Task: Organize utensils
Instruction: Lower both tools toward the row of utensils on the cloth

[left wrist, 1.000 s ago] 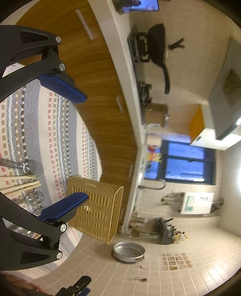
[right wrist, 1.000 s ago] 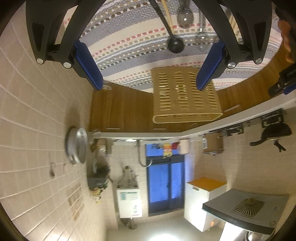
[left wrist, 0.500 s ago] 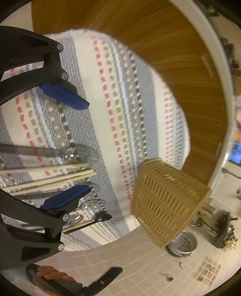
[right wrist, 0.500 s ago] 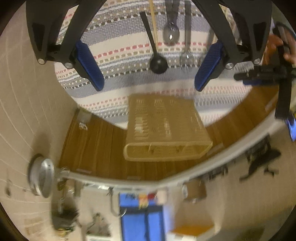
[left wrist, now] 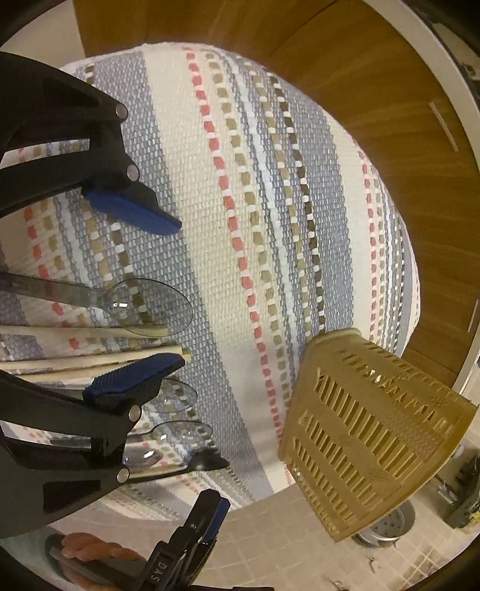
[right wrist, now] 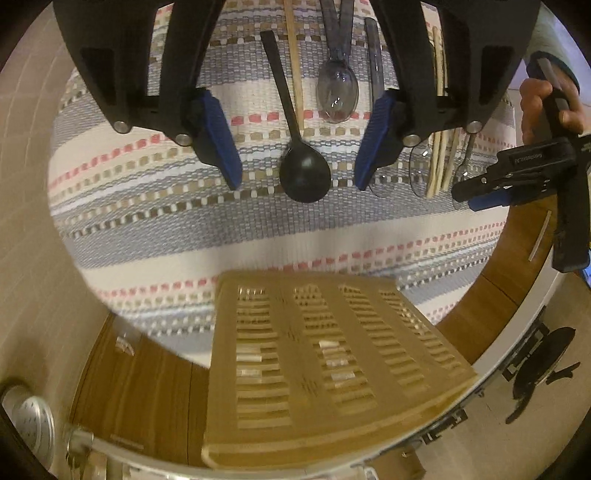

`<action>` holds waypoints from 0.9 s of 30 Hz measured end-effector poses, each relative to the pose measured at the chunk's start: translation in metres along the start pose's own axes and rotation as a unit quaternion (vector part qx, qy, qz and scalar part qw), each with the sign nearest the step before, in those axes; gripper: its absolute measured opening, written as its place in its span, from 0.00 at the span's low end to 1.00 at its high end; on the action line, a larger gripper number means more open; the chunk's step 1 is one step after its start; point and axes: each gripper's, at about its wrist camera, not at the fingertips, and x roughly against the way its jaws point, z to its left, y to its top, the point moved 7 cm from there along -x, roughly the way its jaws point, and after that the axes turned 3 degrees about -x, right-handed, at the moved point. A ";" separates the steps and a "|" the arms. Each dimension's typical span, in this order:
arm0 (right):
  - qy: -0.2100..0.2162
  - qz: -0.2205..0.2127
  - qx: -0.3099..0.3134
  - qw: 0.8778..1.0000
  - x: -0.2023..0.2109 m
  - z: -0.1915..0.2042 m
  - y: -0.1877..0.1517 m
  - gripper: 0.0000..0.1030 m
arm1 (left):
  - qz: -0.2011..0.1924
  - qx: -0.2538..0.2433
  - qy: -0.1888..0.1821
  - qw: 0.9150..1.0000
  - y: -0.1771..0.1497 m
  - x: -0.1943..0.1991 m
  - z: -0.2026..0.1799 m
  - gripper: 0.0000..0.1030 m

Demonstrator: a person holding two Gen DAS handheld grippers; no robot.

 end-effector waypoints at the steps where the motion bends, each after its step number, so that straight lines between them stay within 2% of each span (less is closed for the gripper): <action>1: -0.002 0.003 0.001 1.000 -0.003 0.000 0.000 0.52 | 0.000 -0.001 0.007 1.000 0.000 -0.001 -0.001 0.52; 2: 0.000 0.006 0.000 1.000 -0.006 0.000 0.001 0.52 | 0.000 -0.002 0.012 1.000 0.001 -0.003 -0.005 0.51; 5: 0.003 0.022 0.000 1.000 -0.016 0.002 0.001 0.52 | 0.000 -0.005 0.019 1.000 0.002 -0.006 -0.011 0.40; 6: -0.001 0.027 0.002 1.000 -0.021 0.003 0.002 0.52 | 0.003 -0.007 0.015 1.000 0.002 -0.006 -0.013 0.26; 12: -0.002 0.049 0.014 0.999 -0.038 0.009 0.000 0.52 | 0.002 -0.005 0.005 1.000 0.003 -0.005 -0.013 0.24; 13: -0.004 0.054 0.018 0.998 -0.041 0.010 -0.001 0.52 | 0.001 -0.005 0.006 1.000 0.003 -0.004 -0.012 0.20; 15: -0.008 0.060 0.026 0.998 -0.045 0.013 -0.002 0.52 | 0.003 -0.003 0.001 1.000 0.002 -0.003 -0.009 0.05; 18: -0.020 0.067 0.044 0.997 -0.053 0.020 -0.004 0.52 | 0.008 0.004 -0.014 1.000 0.003 -0.005 -0.007 0.05; 21: -0.030 0.069 0.060 0.995 -0.061 0.028 -0.006 0.52 | 0.011 0.003 -0.022 1.000 0.003 -0.004 -0.009 0.09; 25: -0.049 0.067 0.081 0.993 -0.069 0.043 -0.012 0.51 | 0.005 -0.004 -0.002 1.000 0.006 0.002 -0.005 0.12; 27: -0.068 0.059 0.094 0.991 -0.065 0.047 -0.016 0.35 | 0.001 -0.013 0.007 1.000 0.007 0.005 -0.001 0.12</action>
